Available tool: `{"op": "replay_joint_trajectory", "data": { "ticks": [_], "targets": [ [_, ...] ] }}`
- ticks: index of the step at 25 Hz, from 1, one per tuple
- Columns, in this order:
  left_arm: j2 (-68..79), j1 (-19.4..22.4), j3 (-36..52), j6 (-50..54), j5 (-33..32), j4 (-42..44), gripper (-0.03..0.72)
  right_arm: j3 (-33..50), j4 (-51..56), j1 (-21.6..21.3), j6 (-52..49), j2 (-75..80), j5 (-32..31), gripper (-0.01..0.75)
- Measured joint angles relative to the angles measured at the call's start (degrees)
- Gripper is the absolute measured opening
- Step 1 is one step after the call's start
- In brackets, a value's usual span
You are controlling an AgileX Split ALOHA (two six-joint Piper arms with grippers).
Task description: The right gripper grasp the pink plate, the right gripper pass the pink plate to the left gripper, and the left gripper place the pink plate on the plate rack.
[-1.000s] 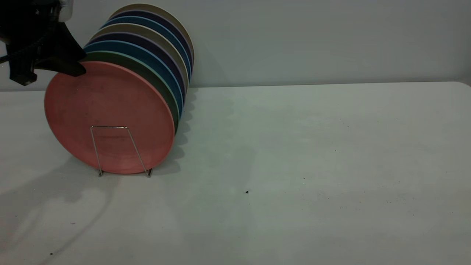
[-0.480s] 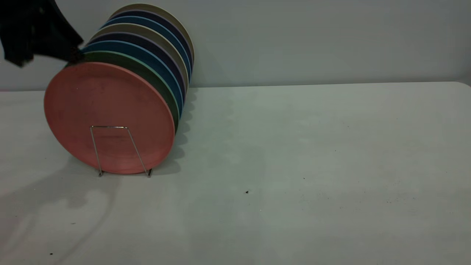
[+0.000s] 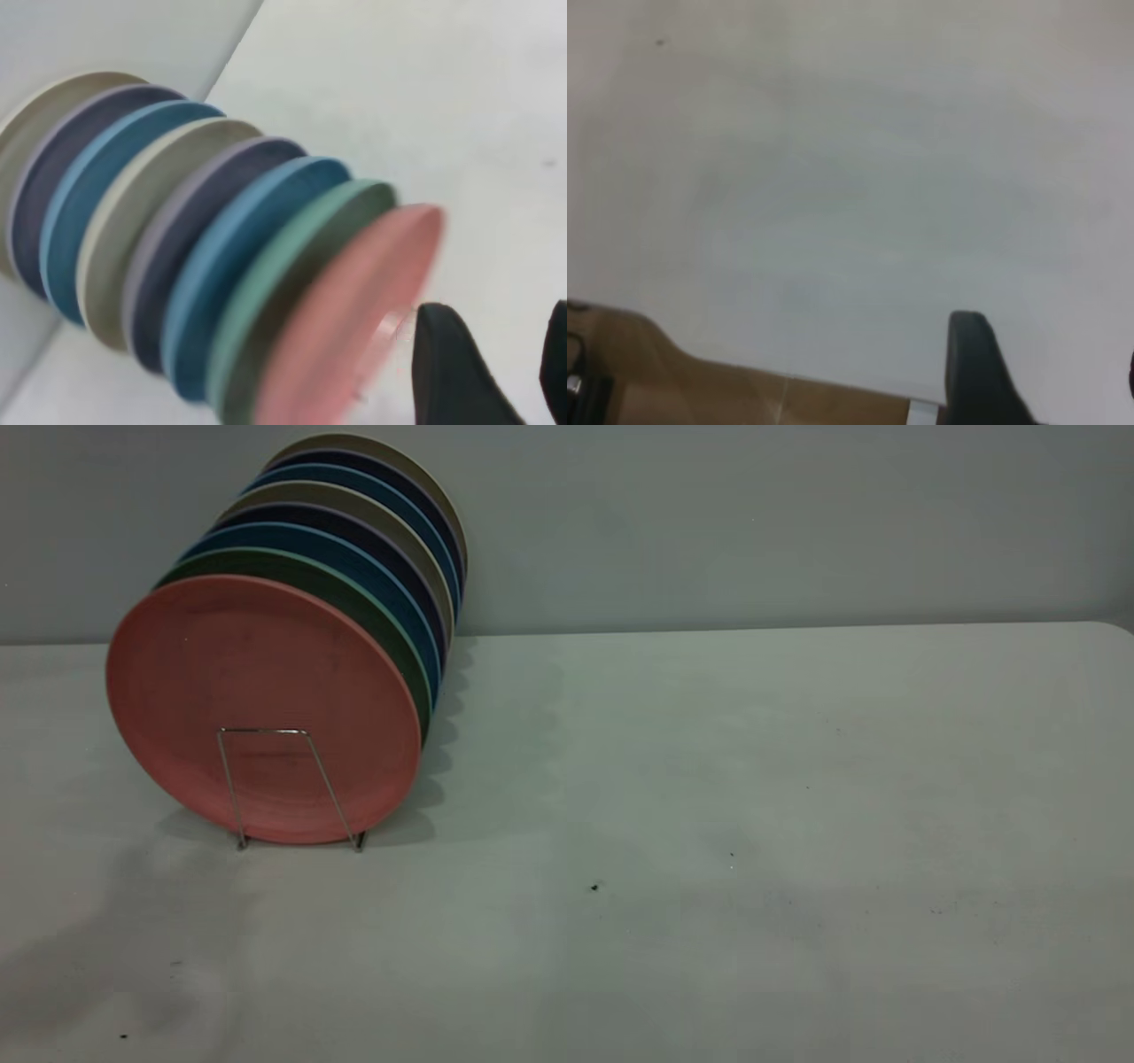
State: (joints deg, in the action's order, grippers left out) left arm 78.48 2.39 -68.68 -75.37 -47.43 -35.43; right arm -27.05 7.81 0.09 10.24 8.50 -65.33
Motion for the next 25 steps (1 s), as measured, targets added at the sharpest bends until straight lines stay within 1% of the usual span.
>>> {"op": "replay_joint_trajectory", "data": {
  "ticks": [6, 8, 9, 12, 14, 18, 21, 25],
  "targets": [
    [-18.95, 0.0, 0.0, 25.92, -13.21, 14.28, 0.288, 0.0, -5.15, 0.0, -6.48, 0.0, 0.0, 0.425],
    [-25.66, 0.0, 0.0, 32.33, -18.05, 19.02, 0.294, 0.0, -6.02, 0.27, -7.77, -0.04, 0.0, 0.425],
    [-27.98, 0.0, 0.0, 35.11, -19.31, 20.83, 0.297, 0.0, -6.43, 0.69, -8.4, -0.04, 0.01, 0.425],
    [-35.16, 0.0, 1.04, 41.15, -19.46, 25.09, 0.312, 0.0, -8.12, 2.57, -10.9, -0.78, 0.07, 0.425],
    [-39.6, 0.0, 4.15, 43.89, -19.46, 26.53, 0.325, 0.0, -9.13, 3.9, -12.16, -2.81, 0.13, 0.425],
    [-45.94, 0.0, 13.46, 48.04, -19.46, 27.32, 0.368, 0.0, -9.95, 4.56, -12.95, -7.06, 0.08, 0.425],
    [-49.56, 0.0, 20.96, 53.41, -19.21, 27.44, 0.403, 0.0, -9.95, 4.56, -13.14, -9.34, 0.08, 0.425],
    [-54.4, 0.0, 30.99, 60.03, -18.34, 27.54, 0.428, 0.0, -10.0, 5.32, -13.14, -9.45, 0.01, 0.425]
  ]
}}
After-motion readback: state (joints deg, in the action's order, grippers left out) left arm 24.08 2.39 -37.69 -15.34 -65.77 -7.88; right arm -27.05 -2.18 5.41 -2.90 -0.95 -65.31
